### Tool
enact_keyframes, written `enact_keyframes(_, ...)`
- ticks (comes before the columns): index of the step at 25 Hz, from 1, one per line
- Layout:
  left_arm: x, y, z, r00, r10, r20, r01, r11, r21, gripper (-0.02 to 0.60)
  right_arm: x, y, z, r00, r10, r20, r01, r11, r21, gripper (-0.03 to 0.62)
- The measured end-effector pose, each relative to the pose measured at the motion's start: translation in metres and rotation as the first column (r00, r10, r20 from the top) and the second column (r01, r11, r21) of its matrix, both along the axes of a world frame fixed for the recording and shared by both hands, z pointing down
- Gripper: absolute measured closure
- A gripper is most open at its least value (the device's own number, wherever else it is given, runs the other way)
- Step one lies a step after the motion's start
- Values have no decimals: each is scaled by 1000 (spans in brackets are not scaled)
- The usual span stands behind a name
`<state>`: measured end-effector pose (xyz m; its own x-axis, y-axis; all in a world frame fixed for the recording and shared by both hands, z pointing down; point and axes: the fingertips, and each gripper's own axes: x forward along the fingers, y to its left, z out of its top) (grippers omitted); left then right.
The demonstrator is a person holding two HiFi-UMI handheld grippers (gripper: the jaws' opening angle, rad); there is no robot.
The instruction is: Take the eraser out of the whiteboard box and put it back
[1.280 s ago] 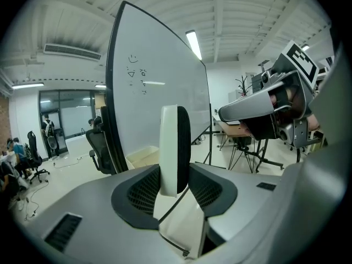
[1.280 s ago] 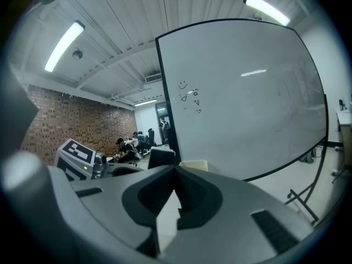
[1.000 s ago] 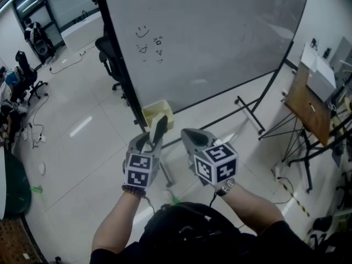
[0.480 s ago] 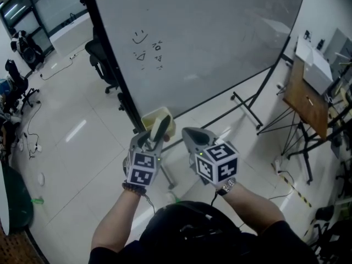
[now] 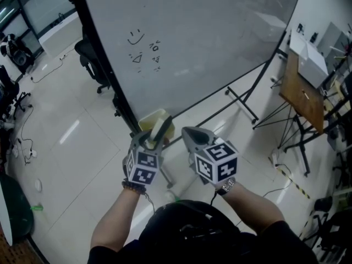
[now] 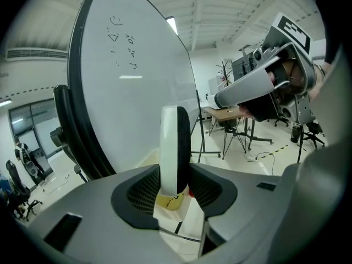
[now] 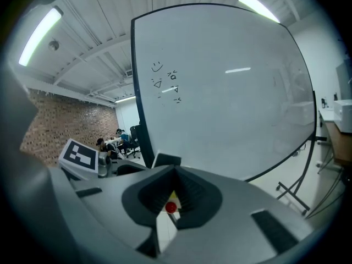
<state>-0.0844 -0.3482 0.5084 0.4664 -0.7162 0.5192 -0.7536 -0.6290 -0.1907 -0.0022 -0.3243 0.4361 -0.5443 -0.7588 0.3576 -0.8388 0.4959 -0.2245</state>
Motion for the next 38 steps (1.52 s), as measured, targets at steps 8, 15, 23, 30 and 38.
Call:
enact_keyframes(8,-2,-6,12,1000,28,12,-27,999,-31,426,-9,-9,7,1000,3,-5,-3,1000,-15,571)
enact_keyframes(15,-6,-9,20,999,36,26,-35,998,-50,425,-17,-16,9,1000,-3,-13,3,1000,-21,572)
enact_keyframes(23,-7,-10,25,999,36,14,-35,997,-66,414,-21,-20,12,1000,-14,-15,14,1000,-28,572)
enact_keyframes(30,-8,-11,25,1000,25,11,-25,998,-62,408,-22,-22,14,1000,-23,-13,22,999,-31,572)
enact_keyframes(38,-14,-10,26,998,-2,57,4,999,-44,408,-24,-20,12,999,-38,-9,38,999,-29,572)
